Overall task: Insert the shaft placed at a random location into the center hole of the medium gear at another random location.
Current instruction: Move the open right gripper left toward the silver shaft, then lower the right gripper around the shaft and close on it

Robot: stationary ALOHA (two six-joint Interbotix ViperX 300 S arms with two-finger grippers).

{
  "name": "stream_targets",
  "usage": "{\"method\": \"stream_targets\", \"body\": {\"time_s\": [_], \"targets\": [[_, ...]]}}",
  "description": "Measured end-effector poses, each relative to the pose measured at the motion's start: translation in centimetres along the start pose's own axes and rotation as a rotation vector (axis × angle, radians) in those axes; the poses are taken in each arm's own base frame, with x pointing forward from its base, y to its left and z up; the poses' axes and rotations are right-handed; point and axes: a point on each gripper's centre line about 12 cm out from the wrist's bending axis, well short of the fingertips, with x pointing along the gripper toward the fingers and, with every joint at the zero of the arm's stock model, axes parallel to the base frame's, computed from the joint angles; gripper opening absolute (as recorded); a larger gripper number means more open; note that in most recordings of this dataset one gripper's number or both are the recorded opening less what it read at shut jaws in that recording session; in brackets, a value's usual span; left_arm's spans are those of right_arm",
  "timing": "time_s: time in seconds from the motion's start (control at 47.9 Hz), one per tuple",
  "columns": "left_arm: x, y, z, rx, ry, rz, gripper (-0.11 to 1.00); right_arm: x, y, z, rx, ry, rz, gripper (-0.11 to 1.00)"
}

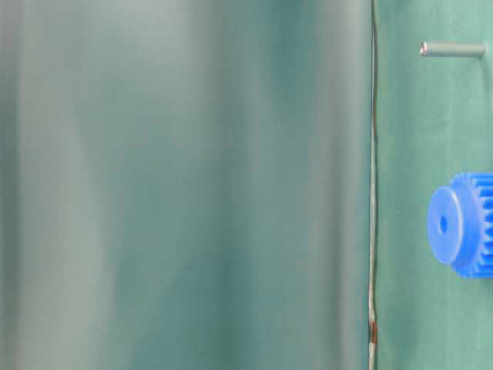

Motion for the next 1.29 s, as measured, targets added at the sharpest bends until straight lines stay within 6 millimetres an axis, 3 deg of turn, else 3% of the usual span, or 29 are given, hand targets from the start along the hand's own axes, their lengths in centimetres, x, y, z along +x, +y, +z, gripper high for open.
{"method": "stream_targets", "body": {"time_s": [0.355, 0.606, 0.71, 0.898, 0.961, 1.295], "targets": [[0.0, -0.2, -0.1, 0.01, 0.012, -0.009, 0.0, 0.1, -0.3, -0.1, -0.001, 0.015, -0.016, 0.01], [0.0, -0.2, -0.3, 0.008, 0.023, -0.009, 0.0, 1.7, -2.3, -3.0, 0.007, 0.148, -0.105, 0.02], [0.0, -0.2, -0.3, 0.008, 0.025, -0.009, 0.0, 2.5, -3.1, -4.6, 0.017, 0.216, -0.14, 0.2], [0.0, -0.2, -0.3, 0.008, 0.028, -0.009, 0.0, 4.1, -4.6, -8.3, 0.044, 0.365, -0.195, 0.77], [0.0, -0.2, -0.3, 0.008, 0.031, -0.01, 0.0, 4.6, -4.8, -9.4, 0.047, 0.403, -0.198, 0.9], [0.0, -0.2, -0.4, 0.008, 0.035, -0.009, 0.0, 6.2, -6.6, -15.2, 0.08, 0.569, -0.257, 0.87]]}}
